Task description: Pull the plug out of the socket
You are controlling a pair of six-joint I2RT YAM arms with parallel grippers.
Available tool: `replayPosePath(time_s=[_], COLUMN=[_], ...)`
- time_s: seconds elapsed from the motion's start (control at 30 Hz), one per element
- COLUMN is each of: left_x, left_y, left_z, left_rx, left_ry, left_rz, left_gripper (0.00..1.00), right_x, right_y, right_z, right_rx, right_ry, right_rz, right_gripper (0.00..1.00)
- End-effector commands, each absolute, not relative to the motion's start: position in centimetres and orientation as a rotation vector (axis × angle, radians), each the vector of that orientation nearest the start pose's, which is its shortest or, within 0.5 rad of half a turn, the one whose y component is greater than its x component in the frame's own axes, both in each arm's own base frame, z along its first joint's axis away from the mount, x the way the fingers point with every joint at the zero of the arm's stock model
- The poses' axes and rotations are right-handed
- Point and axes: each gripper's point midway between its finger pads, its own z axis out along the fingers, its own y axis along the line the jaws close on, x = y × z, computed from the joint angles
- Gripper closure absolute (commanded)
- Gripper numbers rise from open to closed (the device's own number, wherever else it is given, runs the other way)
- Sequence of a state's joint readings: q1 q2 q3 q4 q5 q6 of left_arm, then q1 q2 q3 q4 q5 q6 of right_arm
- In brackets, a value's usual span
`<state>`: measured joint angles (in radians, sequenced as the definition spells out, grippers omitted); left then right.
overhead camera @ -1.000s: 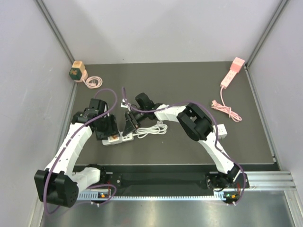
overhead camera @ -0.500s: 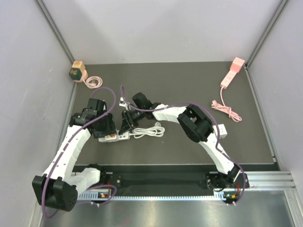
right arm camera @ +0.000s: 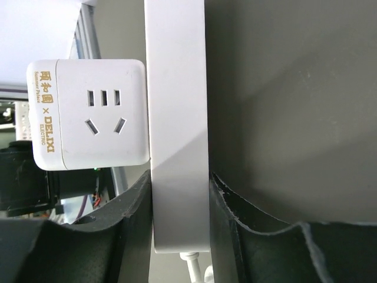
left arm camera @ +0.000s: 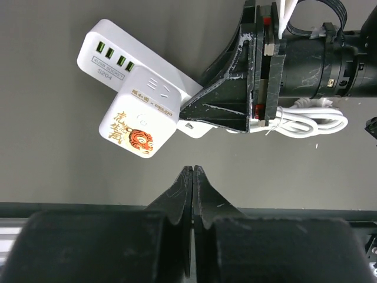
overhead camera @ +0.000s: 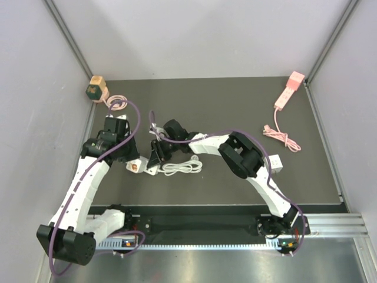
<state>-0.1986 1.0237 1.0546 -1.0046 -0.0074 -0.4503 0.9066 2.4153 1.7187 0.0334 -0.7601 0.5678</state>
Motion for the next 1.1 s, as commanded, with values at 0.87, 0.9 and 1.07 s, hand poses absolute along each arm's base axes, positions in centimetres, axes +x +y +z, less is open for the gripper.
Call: replayPosePath(time_s=[0.87,0.9,1.07], left_x=[21.2,21.2,21.7], left_y=[-12.8,-12.8,-12.2], left_z=[10.8,10.5,10.2], left_rx=[0.179,0.182,0.188], left_ry=[2.861,2.871,2.859], left_rz=[-0.230,-0.215,-0.102], left_gripper=[0.15,0.15,0.17], right_x=[20.8,20.8,21.4], right_y=[43.9,43.9,43.9], right_z=[0.7,0.7,1.0], right_rx=[-0.984,-0.986,-0.954], right_ry=[2.457,2.453,2.441], right_rz=[2.027,2.027,2.038], right_gripper=[1.00,1.00,1.00])
